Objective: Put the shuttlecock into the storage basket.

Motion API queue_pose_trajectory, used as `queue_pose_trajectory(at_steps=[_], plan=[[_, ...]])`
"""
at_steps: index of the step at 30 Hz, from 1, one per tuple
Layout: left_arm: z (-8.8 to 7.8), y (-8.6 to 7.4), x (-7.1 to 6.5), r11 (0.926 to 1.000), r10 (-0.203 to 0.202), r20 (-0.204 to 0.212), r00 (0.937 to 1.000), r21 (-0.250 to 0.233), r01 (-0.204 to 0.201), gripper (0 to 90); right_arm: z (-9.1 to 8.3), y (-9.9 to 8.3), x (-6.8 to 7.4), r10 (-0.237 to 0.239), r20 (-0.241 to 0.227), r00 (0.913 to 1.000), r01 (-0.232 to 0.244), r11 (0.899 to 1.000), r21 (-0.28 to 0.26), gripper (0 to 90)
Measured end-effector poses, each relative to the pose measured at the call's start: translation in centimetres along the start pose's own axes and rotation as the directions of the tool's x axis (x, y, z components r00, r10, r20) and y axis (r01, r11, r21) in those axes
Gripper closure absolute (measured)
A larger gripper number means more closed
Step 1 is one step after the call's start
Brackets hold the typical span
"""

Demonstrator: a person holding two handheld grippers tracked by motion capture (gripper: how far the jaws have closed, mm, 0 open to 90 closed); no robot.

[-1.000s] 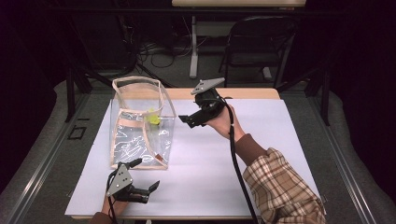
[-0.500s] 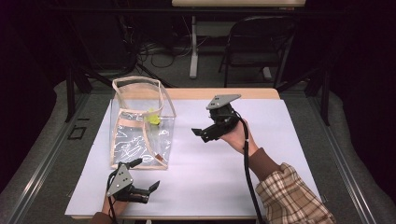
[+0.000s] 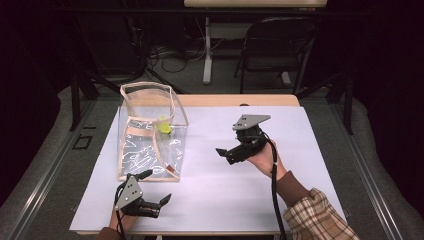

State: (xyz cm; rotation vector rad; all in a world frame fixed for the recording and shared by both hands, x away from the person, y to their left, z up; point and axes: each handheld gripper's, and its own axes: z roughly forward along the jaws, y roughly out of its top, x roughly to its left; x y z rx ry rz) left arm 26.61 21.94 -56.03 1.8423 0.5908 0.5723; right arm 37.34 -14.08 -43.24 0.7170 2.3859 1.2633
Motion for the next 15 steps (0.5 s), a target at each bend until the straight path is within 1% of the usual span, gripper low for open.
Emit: queue_pose_trajectory(at_steps=[15], plan=[[0.0, 0.0, 0.0, 1.0, 0.0, 0.0, 1.0, 0.001, 0.0, 0.1, -1.3, -3.3, 0.6, 0.022, 0.017, 0.9996, -0.022, 1.0, 0.001, 0.2]])
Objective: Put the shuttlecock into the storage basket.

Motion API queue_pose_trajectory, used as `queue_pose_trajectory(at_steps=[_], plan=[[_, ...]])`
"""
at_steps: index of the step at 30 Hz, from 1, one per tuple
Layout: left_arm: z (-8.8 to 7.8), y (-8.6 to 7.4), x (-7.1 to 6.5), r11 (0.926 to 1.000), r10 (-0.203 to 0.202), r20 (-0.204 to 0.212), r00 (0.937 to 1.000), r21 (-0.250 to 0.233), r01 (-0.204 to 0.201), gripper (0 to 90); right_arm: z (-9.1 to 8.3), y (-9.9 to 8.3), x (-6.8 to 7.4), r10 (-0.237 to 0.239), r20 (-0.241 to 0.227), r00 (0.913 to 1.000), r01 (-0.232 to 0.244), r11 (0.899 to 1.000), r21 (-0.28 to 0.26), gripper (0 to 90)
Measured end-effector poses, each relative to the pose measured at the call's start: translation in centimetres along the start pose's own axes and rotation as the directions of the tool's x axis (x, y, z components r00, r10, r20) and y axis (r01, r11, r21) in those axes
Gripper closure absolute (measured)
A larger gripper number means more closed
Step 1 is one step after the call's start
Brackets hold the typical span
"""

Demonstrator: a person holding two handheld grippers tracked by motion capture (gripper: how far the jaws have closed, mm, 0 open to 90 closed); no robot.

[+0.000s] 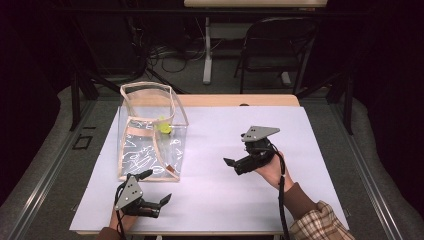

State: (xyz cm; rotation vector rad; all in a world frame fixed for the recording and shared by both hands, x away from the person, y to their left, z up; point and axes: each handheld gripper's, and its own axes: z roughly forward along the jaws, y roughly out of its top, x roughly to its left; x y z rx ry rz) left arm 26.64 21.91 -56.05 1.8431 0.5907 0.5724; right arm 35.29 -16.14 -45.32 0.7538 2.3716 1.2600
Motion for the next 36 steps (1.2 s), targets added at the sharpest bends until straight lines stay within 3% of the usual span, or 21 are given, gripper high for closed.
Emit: queue_pose_trajectory(at_steps=[36], plan=[[0.0, 0.0, 0.0, 1.0, 0.002, -0.001, 1.0, 0.004, -0.002, 0.1, -2.7, -6.6, 1.5, 0.031, 0.058, 0.9978, -0.03, 0.999, -0.016, 0.0]])
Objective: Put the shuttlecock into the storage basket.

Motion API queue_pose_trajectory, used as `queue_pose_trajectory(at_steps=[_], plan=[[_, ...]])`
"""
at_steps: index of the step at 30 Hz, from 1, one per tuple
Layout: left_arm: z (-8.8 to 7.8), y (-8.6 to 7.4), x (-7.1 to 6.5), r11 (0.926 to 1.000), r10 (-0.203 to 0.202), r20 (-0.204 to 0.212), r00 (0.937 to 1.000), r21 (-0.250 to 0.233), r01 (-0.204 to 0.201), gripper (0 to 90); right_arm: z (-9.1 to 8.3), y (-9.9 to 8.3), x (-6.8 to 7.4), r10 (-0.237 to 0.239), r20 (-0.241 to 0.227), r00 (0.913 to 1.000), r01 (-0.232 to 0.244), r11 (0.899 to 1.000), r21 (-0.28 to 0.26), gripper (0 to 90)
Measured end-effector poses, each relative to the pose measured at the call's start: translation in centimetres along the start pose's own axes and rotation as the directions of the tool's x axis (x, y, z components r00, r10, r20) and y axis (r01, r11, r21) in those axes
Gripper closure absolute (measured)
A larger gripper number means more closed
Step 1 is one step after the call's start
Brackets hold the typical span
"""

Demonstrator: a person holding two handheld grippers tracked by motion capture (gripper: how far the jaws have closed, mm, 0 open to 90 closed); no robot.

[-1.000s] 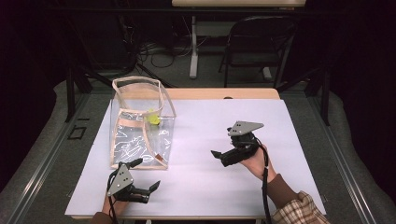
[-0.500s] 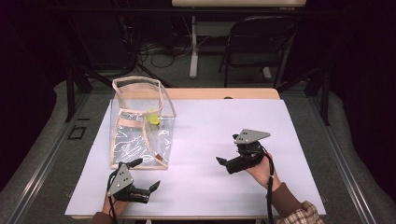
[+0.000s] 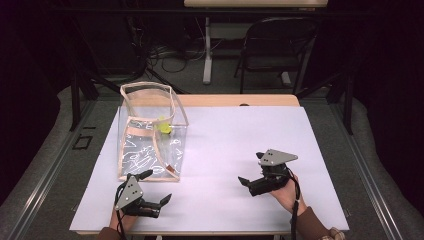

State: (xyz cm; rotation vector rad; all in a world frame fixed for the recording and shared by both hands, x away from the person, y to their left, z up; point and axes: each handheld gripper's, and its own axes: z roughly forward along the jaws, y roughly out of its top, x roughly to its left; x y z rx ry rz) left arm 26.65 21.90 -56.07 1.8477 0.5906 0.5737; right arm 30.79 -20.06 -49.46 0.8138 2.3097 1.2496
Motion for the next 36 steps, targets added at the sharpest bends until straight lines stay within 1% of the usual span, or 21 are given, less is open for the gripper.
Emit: queue_pose_trajectory(at_steps=[7, 12, 16, 20, 23, 30, 36], plan=[[0.0, 0.0, 0.0, 1.0, 0.001, -0.001, 1.0, 0.002, -0.001, 0.1, -0.7, -1.4, 0.2, -0.009, 0.015, 0.9998, 0.009, 1.0, -0.011, 0.0], [0.0, 0.0, 0.0, 1.0, 0.001, -0.003, 1.0, 0.004, -0.001, 0.1, -1.0, -2.2, 0.3, -0.005, 0.024, 0.9997, 0.006, 1.0, -0.024, 0.0], [0.0, 0.0, 0.0, 1.0, 0.0, -0.001, 1.0, 0.002, 0.0, 0.1, -1.2, -2.9, 0.4, -0.019, 0.035, 0.9992, 0.02, 0.999, -0.028, 0.0], [0.0, 0.0, 0.0, 1.0, 0.002, 0.0, 1.0, 0.003, -0.002, 0.1, -1.5, -3.7, 0.5, -0.017, 0.042, 0.999, 0.018, 0.999, -0.029, 0.0], [0.0, 0.0, 0.0, 1.0, 0.004, 0.0, 1.0, 0.005, -0.004, 0.1, -1.7, -4.3, 0.6, -0.029, 0.051, 0.9983, 0.03, 0.999, -0.028, 0.0], [0.0, 0.0, 0.0, 1.0, 0.002, 0.002, 1.0, 0.004, -0.002, 0.1, -2.2, -5.0, 0.9, -0.049, 0.046, 0.9978, 0.051, 0.997, -0.053, 0.0], [0.1, 0.0, -0.1, 1.0, 0.002, 0.004, 1.0, 0.009, -0.002, 0.1, -2.7, -5.8, 1.2, -0.064, 0.041, 0.9971, 0.066, 0.996, -0.061, 0.0]])
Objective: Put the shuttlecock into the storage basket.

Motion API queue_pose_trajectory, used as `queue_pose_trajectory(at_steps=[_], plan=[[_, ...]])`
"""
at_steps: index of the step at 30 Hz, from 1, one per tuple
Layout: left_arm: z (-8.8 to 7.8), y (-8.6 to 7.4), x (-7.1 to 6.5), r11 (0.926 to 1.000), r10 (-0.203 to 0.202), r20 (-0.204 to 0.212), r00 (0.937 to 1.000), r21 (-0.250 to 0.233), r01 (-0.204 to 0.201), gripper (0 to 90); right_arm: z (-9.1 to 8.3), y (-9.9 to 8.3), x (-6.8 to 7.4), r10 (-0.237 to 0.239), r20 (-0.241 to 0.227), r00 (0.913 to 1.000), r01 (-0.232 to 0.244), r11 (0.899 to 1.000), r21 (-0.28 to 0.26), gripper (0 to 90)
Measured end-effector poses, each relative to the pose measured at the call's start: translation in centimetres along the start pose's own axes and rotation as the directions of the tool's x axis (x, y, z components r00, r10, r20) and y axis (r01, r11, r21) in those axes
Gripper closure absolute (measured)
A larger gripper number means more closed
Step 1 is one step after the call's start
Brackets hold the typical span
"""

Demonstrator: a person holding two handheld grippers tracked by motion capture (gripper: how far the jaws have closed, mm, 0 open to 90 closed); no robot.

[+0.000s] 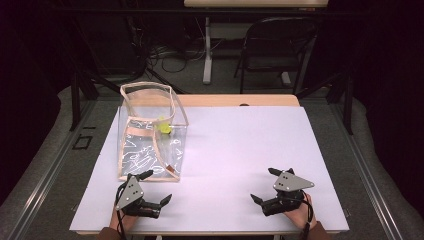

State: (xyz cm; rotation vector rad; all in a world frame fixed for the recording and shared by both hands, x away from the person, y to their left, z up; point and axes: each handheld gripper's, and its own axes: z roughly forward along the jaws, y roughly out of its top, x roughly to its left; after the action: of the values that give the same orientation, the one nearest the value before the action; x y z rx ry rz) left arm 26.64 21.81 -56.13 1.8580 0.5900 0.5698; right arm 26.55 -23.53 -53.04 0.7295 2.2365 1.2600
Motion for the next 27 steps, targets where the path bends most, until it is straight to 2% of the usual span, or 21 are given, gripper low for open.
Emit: queue_pose_trajectory(at_steps=[14, 27], plan=[[0.1, 0.0, 0.0, 1.0, 0.005, 0.002, 1.0, 0.004, -0.005, 0.1, -1.6, -1.6, 0.1, -0.023, 0.01, 0.9997, 0.023, 0.999, -0.036, 0.0], [0.1, 0.0, 0.0, 1.0, 0.007, 0.004, 1.0, 0.006, -0.007, 0.1, -2.0, -2.0, 0.2, -0.032, 0.038, 0.9988, 0.034, 0.998, -0.053, 0.0]])
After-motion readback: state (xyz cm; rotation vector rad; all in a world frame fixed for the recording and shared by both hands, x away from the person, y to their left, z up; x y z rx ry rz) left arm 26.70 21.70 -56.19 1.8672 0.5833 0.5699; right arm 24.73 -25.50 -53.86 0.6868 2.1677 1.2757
